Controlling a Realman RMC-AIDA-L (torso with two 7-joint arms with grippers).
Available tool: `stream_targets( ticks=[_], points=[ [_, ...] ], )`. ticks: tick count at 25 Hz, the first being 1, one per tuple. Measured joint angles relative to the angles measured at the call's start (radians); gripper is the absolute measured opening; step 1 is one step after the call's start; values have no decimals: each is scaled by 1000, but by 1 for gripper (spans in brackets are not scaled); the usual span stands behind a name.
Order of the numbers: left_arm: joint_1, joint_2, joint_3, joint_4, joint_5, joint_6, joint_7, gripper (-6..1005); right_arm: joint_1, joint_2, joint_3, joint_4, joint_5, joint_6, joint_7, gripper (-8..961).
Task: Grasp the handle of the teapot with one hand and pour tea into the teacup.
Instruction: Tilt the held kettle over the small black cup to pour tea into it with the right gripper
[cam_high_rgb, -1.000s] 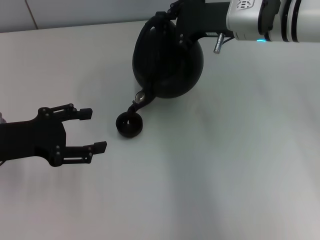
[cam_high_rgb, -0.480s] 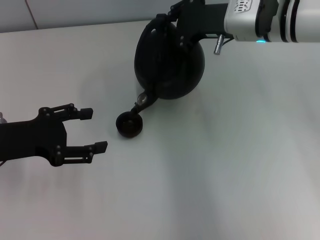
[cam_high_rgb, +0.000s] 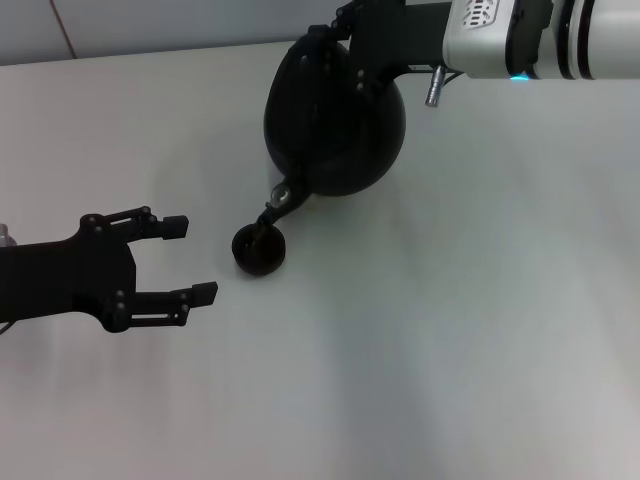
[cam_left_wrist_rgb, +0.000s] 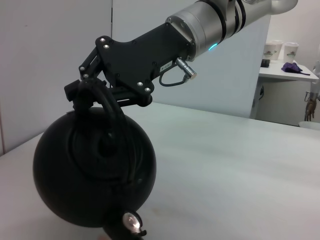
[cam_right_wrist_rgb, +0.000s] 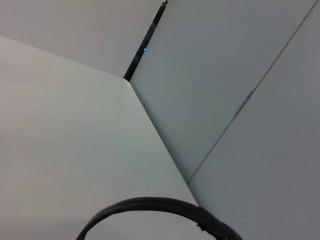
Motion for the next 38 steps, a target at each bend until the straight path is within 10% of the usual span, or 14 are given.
stream_targets(
  ticks=[38],
  points=[
    [0,-2,0,0,0,-14,0,859,-130,6,11,16,192,0,1,111]
  ],
)
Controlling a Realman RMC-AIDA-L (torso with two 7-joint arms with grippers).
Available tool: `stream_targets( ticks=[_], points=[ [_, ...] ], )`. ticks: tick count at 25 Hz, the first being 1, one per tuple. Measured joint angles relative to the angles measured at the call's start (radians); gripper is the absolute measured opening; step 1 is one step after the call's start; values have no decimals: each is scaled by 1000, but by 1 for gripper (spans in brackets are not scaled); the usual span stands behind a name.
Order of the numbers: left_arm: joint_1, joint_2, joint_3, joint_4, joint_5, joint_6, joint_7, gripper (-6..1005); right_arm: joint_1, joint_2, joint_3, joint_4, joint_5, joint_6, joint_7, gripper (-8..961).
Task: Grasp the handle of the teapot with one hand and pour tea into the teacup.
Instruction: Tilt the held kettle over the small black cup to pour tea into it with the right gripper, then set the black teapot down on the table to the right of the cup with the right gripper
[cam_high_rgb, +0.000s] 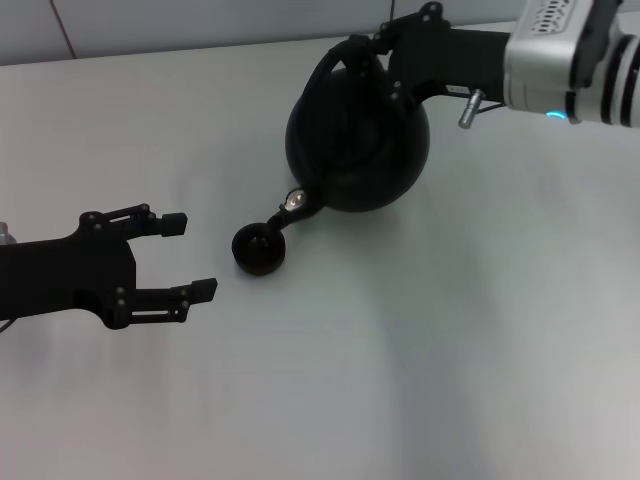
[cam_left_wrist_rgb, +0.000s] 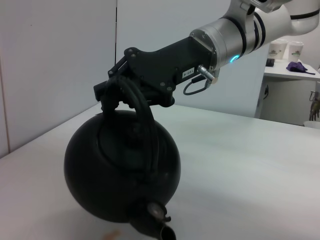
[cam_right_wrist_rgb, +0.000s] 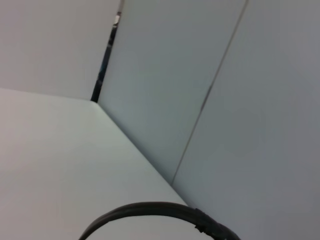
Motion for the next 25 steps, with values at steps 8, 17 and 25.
stream_targets(
  ticks=[8,17,25],
  points=[
    [0,0,0,1,0,6,0,859,-37,-2,30,-11,92,-2,-2,112],
    [6,0,0,16,0,8,0,859,-83,-1,38,-3,234,-8,-1,111],
    [4,1,0,24,0,4,0,859,-115,-2,56,15,301,-10,8,111]
  ],
)
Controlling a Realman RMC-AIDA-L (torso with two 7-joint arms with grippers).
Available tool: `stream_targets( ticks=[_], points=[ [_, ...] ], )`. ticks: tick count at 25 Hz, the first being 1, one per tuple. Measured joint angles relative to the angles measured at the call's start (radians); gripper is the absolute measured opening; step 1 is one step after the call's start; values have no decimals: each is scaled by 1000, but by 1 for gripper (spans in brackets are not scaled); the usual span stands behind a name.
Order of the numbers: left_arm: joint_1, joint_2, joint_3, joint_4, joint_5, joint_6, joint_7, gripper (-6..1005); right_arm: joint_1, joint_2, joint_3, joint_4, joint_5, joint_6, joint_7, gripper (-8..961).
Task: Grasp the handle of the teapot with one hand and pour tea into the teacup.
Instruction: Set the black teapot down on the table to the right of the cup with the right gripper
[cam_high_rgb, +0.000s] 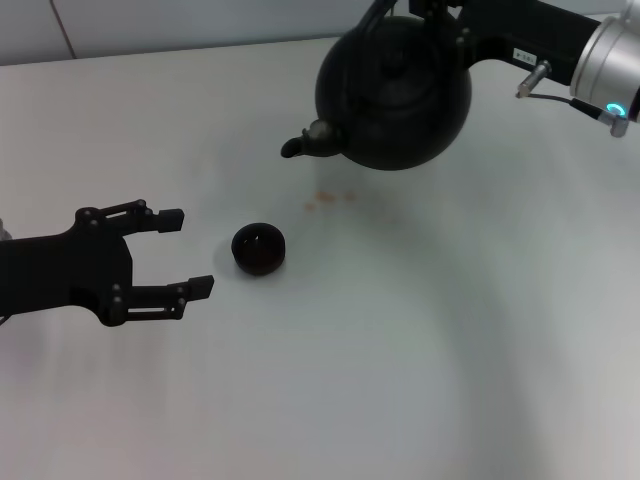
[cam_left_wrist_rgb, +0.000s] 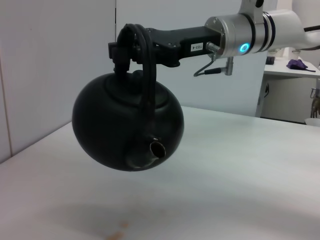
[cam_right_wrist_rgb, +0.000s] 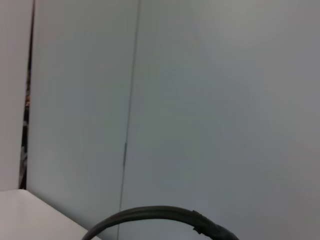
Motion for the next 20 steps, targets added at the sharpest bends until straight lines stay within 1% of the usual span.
stream_targets(
  ticks=[10,13,14,20],
  points=[
    [-7,2,4,2,1,-3,0,859,-22,-3,37,87,25,7,26,112],
    [-7,2,1,2,2,-3,0,859,-38,-5,59,98,31,9,22,112],
    [-7,2,1,2,2,-3,0,859,-50,-5,81,104,32,10,22,112],
    [-9,-1,2,2,2,-4,0,859,-61,-6,117,136,29,10,21,112]
  ],
)
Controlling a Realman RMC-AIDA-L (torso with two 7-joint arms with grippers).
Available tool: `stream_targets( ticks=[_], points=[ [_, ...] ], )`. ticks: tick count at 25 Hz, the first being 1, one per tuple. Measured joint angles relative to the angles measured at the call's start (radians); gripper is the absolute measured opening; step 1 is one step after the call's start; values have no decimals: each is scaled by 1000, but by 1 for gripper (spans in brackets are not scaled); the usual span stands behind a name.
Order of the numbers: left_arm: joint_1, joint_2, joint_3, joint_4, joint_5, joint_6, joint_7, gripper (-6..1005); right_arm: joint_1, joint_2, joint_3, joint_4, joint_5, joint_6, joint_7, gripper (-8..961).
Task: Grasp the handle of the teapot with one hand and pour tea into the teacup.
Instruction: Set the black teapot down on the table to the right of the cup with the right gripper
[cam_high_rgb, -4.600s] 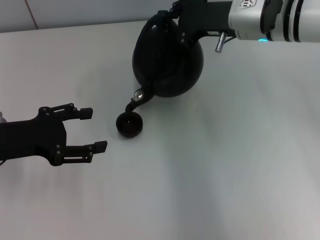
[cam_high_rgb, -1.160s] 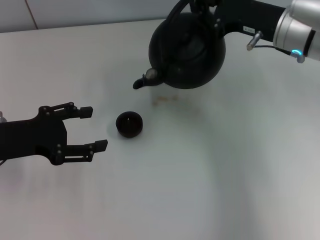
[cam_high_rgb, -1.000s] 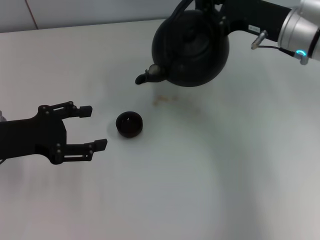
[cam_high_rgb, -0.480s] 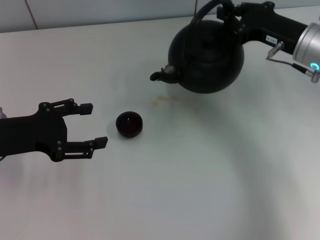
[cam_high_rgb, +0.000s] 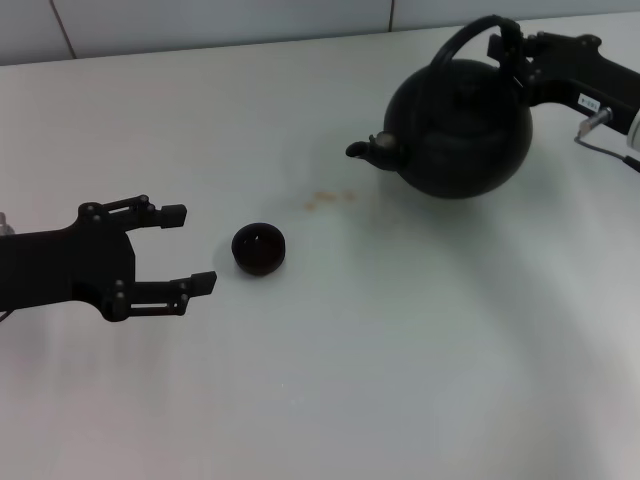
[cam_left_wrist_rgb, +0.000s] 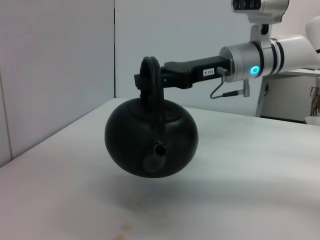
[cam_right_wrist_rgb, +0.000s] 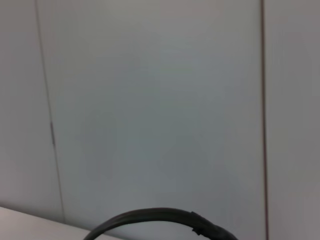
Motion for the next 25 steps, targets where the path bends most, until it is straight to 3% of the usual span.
stream_targets(
  ticks=[11,25],
  points=[
    [-5,0,6,0,0,-1,0,859,24,-2,9,84,-9,47,-71,112],
    [-5,-2,7,0,0,0,0,859,28,-2,10,89,-10,49,-75,117]
  ],
)
